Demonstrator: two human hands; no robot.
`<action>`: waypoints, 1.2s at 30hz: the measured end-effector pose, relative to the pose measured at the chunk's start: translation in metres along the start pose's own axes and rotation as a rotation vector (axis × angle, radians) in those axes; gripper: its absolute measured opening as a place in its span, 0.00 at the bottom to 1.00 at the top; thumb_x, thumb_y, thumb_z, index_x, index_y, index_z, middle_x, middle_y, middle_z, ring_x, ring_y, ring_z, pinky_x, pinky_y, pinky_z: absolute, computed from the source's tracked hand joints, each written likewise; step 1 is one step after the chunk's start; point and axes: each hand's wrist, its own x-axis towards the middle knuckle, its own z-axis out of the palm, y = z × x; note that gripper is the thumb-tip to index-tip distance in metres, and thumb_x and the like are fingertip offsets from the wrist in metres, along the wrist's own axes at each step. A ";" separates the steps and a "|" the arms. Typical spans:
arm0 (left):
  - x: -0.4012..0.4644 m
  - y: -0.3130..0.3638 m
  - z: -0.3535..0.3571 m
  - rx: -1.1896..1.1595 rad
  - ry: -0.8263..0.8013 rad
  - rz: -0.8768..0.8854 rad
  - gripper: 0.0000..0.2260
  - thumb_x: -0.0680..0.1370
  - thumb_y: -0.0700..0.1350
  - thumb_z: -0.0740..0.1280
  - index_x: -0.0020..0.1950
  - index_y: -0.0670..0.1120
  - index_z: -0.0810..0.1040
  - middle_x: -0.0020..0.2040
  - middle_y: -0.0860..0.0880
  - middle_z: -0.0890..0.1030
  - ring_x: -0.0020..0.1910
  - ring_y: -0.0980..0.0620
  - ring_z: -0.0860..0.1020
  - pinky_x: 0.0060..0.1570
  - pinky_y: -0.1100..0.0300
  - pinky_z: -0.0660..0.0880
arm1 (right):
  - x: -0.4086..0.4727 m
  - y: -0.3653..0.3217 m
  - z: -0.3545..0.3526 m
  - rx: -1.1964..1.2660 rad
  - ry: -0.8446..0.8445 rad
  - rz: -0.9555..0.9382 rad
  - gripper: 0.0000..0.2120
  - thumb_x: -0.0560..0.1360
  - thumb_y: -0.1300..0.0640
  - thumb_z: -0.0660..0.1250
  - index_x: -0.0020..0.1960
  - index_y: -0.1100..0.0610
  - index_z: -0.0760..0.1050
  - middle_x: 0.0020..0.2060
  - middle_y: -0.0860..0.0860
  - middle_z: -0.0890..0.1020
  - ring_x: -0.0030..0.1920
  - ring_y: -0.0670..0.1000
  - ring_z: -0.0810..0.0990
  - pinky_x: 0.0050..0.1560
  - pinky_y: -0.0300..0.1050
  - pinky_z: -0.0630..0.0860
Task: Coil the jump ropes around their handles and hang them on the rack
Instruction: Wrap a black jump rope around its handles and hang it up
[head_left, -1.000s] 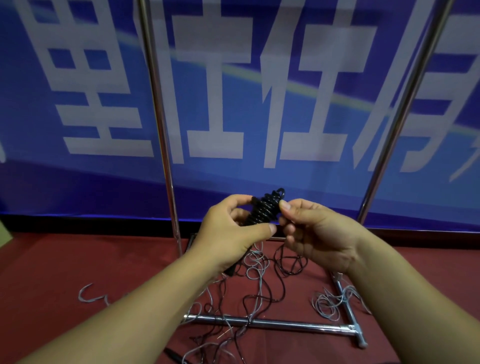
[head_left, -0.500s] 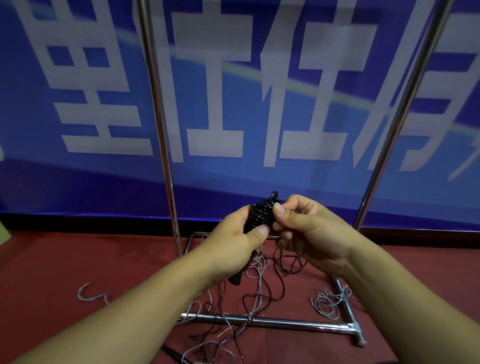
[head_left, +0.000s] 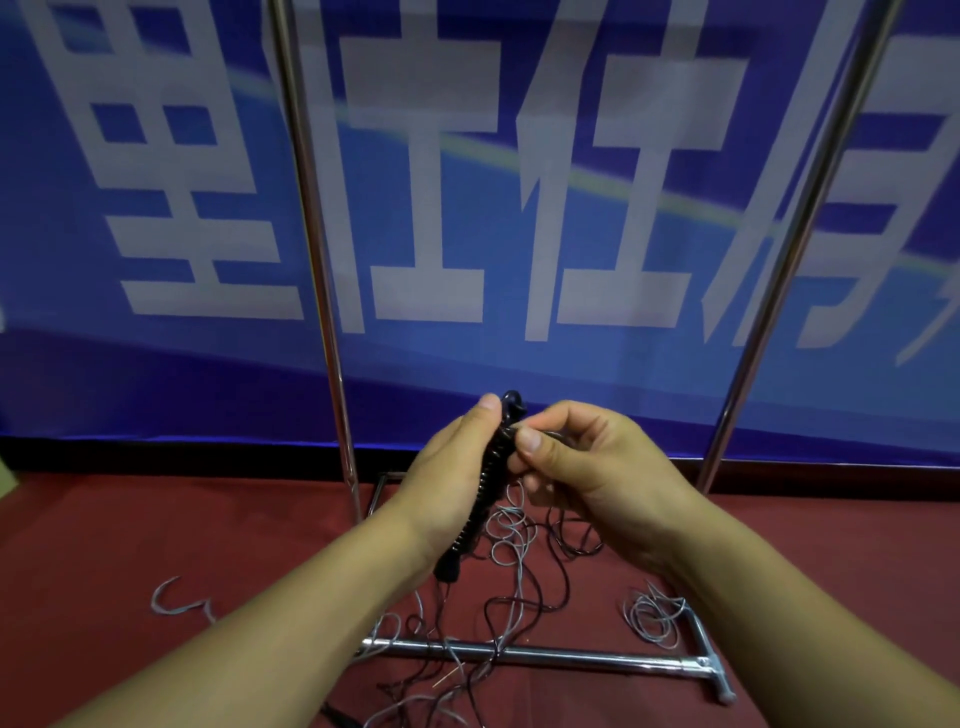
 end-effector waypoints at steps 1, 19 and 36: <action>-0.002 0.002 0.002 0.015 0.010 0.000 0.23 0.84 0.58 0.55 0.45 0.44 0.81 0.39 0.46 0.83 0.42 0.52 0.82 0.49 0.59 0.77 | -0.001 0.000 0.001 -0.022 0.023 -0.019 0.04 0.73 0.58 0.70 0.44 0.58 0.81 0.35 0.55 0.83 0.31 0.48 0.79 0.35 0.39 0.77; -0.001 0.010 0.005 0.123 0.118 -0.025 0.21 0.85 0.52 0.53 0.41 0.48 0.80 0.28 0.56 0.81 0.28 0.62 0.77 0.30 0.69 0.72 | -0.007 -0.006 0.005 -0.026 0.252 -0.104 0.05 0.79 0.60 0.68 0.55 0.57 0.79 0.32 0.52 0.82 0.33 0.48 0.79 0.35 0.40 0.76; 0.005 -0.001 0.011 0.138 0.044 0.015 0.17 0.85 0.49 0.50 0.57 0.48 0.78 0.34 0.44 0.81 0.34 0.47 0.76 0.36 0.55 0.71 | -0.008 -0.011 -0.013 -0.448 0.331 -0.184 0.11 0.77 0.66 0.70 0.45 0.50 0.80 0.36 0.48 0.87 0.39 0.44 0.86 0.43 0.38 0.80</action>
